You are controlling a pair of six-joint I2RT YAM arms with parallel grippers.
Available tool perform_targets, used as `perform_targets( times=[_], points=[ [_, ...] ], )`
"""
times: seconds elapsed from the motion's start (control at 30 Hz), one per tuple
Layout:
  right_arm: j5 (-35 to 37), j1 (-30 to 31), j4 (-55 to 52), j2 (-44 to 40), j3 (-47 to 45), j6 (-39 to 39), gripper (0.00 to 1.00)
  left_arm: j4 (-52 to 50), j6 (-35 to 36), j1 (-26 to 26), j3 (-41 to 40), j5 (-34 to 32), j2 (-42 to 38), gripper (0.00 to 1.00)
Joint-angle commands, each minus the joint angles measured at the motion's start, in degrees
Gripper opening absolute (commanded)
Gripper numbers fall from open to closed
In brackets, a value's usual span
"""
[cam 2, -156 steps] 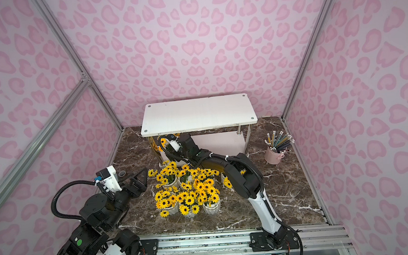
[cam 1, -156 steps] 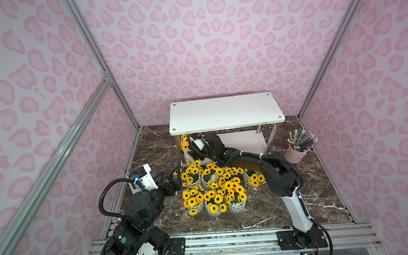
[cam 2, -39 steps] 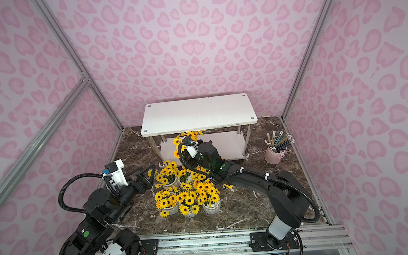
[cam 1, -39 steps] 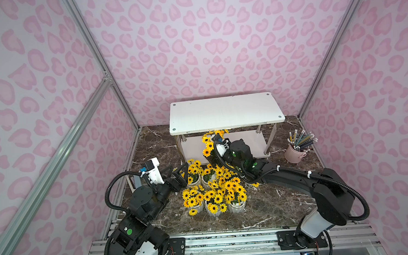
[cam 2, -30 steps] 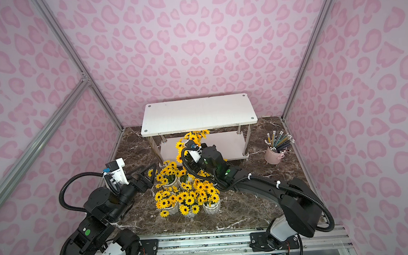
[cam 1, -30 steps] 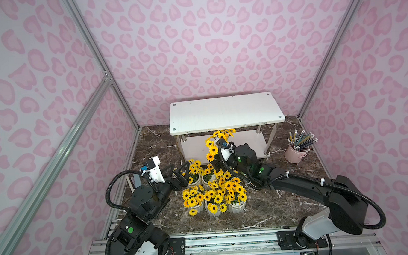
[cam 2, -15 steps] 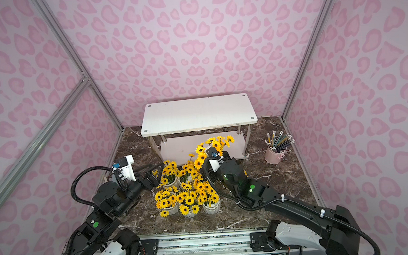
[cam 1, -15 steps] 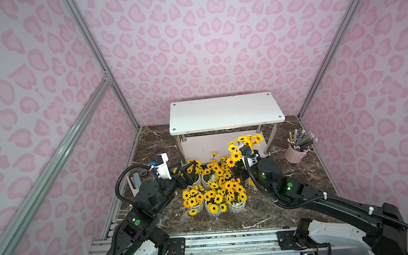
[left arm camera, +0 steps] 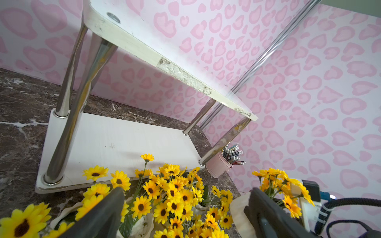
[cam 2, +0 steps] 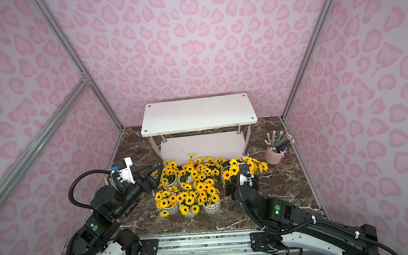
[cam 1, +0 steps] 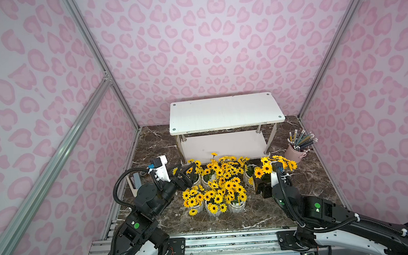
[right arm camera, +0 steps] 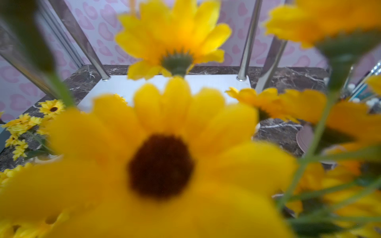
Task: Take the sunflower pots off the shelves
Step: Place the sunflower pot at the center of the board.
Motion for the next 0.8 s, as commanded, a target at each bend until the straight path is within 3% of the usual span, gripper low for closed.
perform_targets(
  times=[0.0, 0.4, 0.77],
  points=[
    [2.3, 0.8, -0.9, -1.0, -2.0, 8.2, 0.0, 0.5, -0.5, 0.0, 0.2, 0.2, -0.5, 0.97],
    [2.5, 7.5, -3.7, 2.6, -6.7, 21.0, 0.0, -2.4, -0.5, 0.0, 0.9, -1.4, -3.9, 0.97],
    [1.8, 8.0, 4.5, 8.1, -11.8, 23.4, 0.0, -1.1, -0.9, 0.0, -0.2, -1.2, -3.2, 0.97]
  ],
)
